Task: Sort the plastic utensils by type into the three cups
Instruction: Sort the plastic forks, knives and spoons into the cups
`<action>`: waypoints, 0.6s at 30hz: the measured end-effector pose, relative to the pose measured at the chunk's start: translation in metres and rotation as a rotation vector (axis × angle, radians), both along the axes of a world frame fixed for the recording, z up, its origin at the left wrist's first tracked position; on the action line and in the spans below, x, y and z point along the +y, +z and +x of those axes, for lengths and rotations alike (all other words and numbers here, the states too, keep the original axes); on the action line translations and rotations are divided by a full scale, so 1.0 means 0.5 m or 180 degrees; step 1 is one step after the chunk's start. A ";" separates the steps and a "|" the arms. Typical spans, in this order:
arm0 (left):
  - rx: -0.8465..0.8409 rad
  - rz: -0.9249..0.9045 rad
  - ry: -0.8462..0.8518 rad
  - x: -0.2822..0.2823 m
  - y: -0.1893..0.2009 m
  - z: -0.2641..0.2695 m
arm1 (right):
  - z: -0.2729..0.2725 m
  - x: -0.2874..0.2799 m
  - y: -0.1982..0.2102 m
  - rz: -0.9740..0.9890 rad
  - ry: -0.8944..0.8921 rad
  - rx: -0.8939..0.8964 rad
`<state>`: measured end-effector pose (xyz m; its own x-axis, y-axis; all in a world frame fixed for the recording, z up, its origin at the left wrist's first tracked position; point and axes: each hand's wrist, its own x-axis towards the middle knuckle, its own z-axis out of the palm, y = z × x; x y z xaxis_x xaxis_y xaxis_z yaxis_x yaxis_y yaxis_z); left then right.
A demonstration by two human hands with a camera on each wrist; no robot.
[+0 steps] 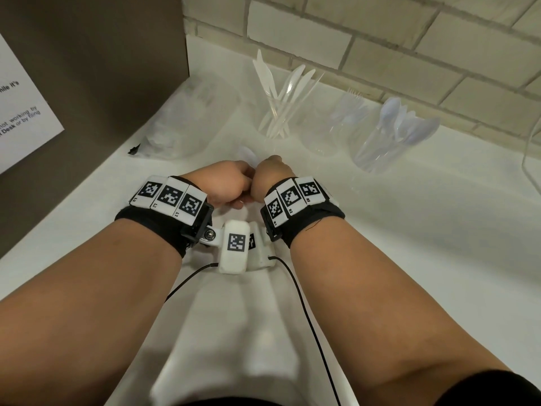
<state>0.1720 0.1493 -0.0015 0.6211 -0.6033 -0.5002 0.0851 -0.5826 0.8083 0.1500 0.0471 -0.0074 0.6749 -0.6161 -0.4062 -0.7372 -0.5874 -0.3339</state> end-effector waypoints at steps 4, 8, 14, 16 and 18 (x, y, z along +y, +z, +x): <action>0.0165 -0.0258 0.0048 0.000 -0.003 0.001 | -0.008 -0.005 0.003 0.0033 -0.0032 -0.0130; 0.0117 -0.0304 0.0204 0.005 -0.005 0.009 | -0.014 -0.016 0.010 -0.0004 0.0100 -0.0127; -0.0138 -0.0663 0.1424 0.021 -0.004 0.031 | -0.031 -0.049 0.028 -0.0026 0.0382 -0.0104; -0.0409 -0.0456 0.1274 0.022 -0.011 0.035 | -0.035 -0.052 0.033 0.0035 0.0479 -0.0025; -0.0661 -0.0161 0.0904 0.015 -0.014 0.035 | -0.036 -0.047 0.037 0.0092 0.0535 -0.0052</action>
<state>0.1897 0.1568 -0.0086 0.8529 -0.4128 -0.3197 0.0688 -0.5181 0.8525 0.1322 0.0236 0.0112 0.7740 -0.4823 -0.4103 -0.6239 -0.6918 -0.3636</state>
